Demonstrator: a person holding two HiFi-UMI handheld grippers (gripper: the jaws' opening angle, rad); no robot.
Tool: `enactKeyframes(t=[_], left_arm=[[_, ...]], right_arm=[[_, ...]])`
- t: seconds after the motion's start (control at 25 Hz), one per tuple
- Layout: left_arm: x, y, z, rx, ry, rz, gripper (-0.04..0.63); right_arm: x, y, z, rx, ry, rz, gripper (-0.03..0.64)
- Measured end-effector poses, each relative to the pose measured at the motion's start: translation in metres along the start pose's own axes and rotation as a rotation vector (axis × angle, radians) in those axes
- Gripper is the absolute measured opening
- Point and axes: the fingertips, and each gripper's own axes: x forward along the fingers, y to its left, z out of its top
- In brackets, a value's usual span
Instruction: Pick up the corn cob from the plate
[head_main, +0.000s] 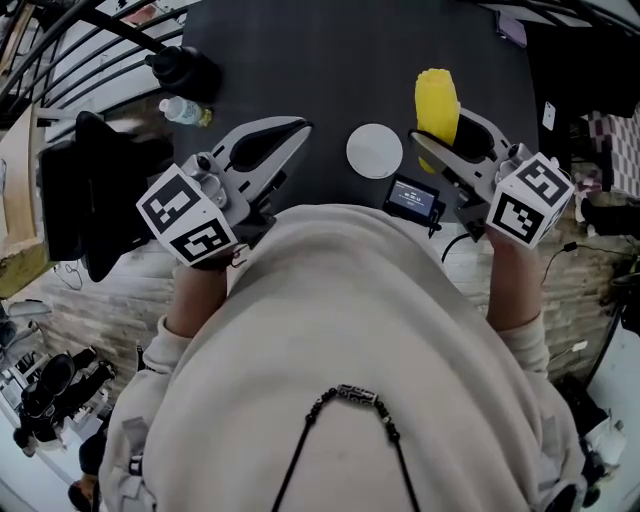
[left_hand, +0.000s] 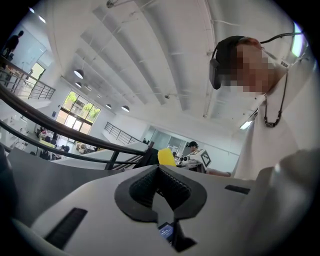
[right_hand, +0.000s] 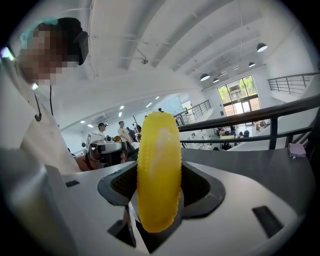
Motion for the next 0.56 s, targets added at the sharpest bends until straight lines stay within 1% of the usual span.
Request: enactKeyframes(t=[0.16,0.28,0.4,0.56], left_arm=[[-0.019,-0.002,0.004,0.005,-0.006,-0.014,-0.002],[-0.035,-0.005,0.009,-0.014,-0.010,-0.037,-0.002],[-0.027,-0.011,0.010,-0.020,-0.004,-0.102,-0.002],[-0.008,-0.003,-0.001,-0.018,0.016,-0.112,-0.002]], right_arm=[[0.006,0.020,0.001,-0.008,-0.008,-0.013,0.257],[0.014,0.037,0.004,-0.020,-0.001,-0.009,0.257],[0.016,0.030,0.004,-0.020,0.011,-0.007,0.257],[0.015,0.009,-0.001,-0.018,0.017,-0.009,0.257]])
